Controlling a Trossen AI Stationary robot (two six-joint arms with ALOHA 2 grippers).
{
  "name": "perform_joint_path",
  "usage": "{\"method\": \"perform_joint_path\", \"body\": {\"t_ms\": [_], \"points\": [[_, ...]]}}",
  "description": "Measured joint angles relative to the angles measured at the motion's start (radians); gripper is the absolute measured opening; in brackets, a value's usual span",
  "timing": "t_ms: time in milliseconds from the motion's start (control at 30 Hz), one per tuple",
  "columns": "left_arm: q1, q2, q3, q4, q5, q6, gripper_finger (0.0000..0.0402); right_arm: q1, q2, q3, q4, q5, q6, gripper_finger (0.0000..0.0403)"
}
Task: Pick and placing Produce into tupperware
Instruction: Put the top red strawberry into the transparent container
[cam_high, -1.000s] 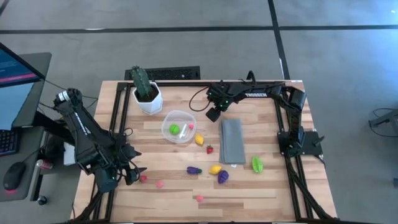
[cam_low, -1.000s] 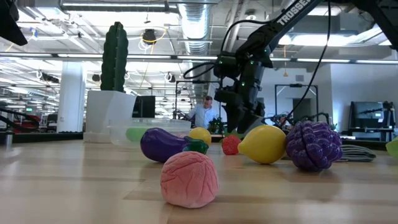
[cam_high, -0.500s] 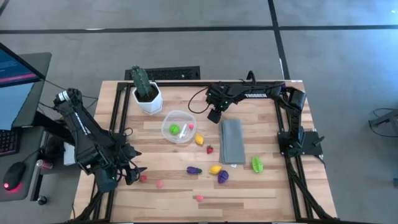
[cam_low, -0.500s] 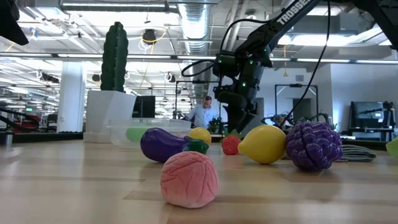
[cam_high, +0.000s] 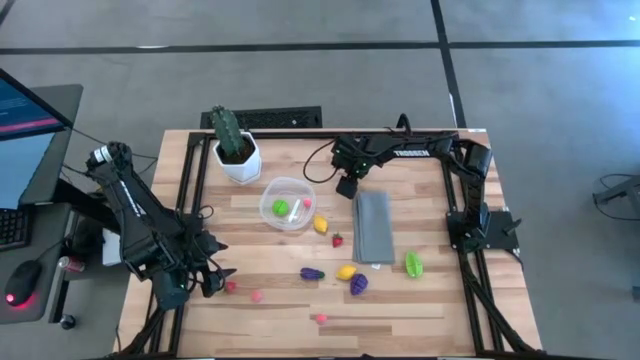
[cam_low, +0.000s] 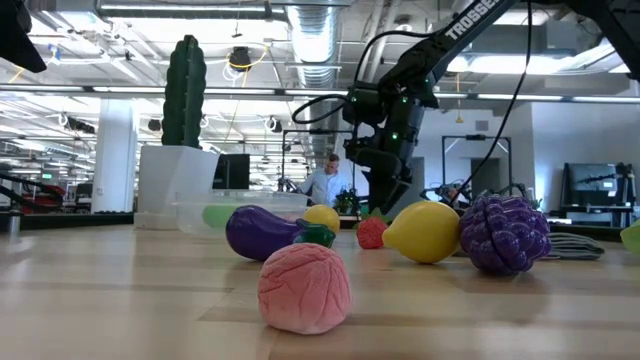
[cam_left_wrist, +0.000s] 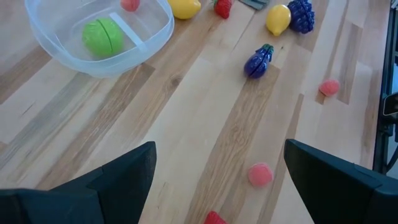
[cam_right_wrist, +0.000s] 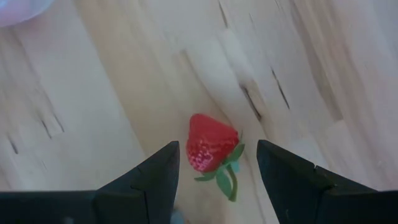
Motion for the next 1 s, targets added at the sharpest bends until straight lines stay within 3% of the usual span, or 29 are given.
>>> {"method": "perform_joint_path", "body": {"t_ms": [800,1000], "points": [[0.0,0.0,0.0,-0.003,-0.02,-0.018,0.0343,0.024,0.061,0.001,0.001,0.026,-0.061,0.0238],[0.0,0.0,0.0,-0.01,-0.021,-0.022,0.0343,0.027,0.061,0.001,0.0,0.022,-0.061,0.0208]]}}
